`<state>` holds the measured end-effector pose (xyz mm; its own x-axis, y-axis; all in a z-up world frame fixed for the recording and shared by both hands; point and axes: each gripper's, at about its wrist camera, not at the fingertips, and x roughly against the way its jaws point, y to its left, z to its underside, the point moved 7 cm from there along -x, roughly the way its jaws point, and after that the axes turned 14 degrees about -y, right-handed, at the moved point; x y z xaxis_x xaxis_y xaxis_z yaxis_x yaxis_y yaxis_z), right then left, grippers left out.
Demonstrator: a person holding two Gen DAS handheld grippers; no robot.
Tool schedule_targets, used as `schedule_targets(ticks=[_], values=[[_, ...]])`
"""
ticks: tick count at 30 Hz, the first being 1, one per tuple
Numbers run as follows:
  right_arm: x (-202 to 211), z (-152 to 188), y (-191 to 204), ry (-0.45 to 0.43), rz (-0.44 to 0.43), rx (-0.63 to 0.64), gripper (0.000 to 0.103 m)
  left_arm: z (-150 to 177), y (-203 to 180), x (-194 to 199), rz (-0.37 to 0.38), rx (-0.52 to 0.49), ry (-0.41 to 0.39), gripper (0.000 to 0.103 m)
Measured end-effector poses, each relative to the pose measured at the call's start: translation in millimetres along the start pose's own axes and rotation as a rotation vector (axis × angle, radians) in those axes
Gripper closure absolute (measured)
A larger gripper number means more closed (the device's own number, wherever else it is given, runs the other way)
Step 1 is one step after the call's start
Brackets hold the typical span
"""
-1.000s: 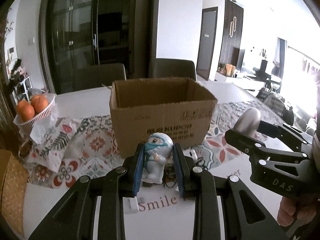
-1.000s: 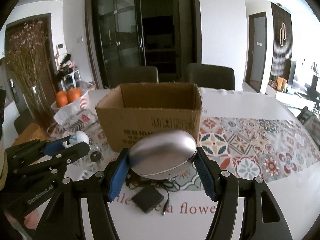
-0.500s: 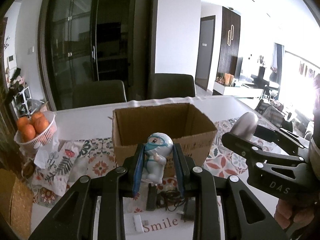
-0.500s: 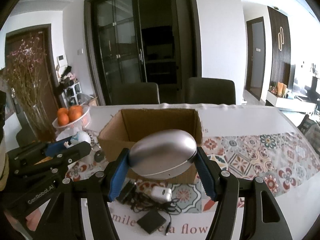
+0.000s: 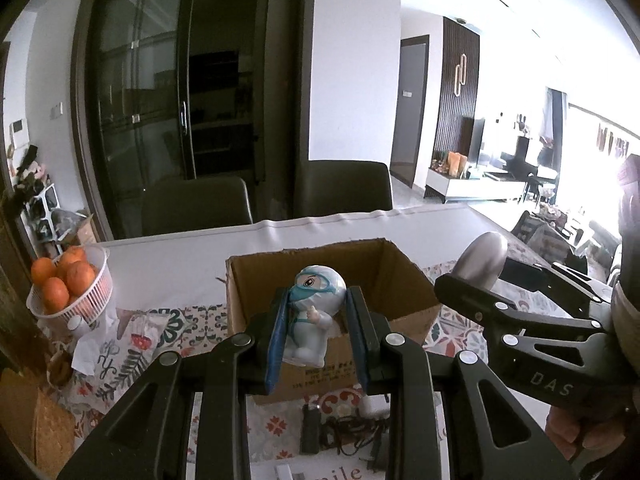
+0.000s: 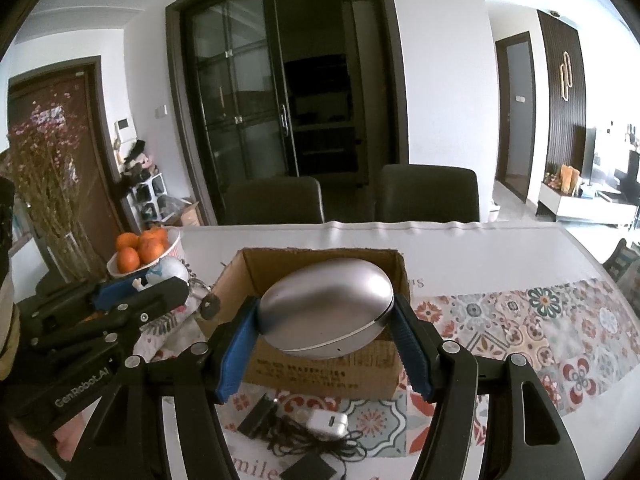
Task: Organize rigid objects
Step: 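Carry the white figurine and silver egg device with both grippers over the box, then open both grippers to drop the figurine and silver device into the box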
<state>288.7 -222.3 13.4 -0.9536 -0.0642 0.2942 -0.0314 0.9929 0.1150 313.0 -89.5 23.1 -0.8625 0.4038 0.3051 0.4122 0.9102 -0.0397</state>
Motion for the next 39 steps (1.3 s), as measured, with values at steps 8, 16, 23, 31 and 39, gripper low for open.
schedule_targets(ticks=[8, 16, 23, 31, 39], values=[[-22, -10, -9, 0.034, 0.001, -0.001, 0.038, -9, 3, -25, -0.005, -0.007, 0.026, 0.074], [-54, -12, -17, 0.11, -0.01, -0.028, 0.038, -14, 8, -55, -0.006, 0.005, 0.079, 0.074], [-82, -5, -26, 0.185, -0.013, -0.04, 0.038, -9, 14, -80, -0.008, 0.004, 0.141, 0.074], [-105, 11, -30, 0.261, -0.006, -0.039, 0.038, 12, 21, -101, -0.015, 0.019, 0.221, 0.074], [-120, 28, -34, 0.327, -0.004, -0.042, 0.038, 24, 24, -110, -0.028, 0.014, 0.255, 0.07]])
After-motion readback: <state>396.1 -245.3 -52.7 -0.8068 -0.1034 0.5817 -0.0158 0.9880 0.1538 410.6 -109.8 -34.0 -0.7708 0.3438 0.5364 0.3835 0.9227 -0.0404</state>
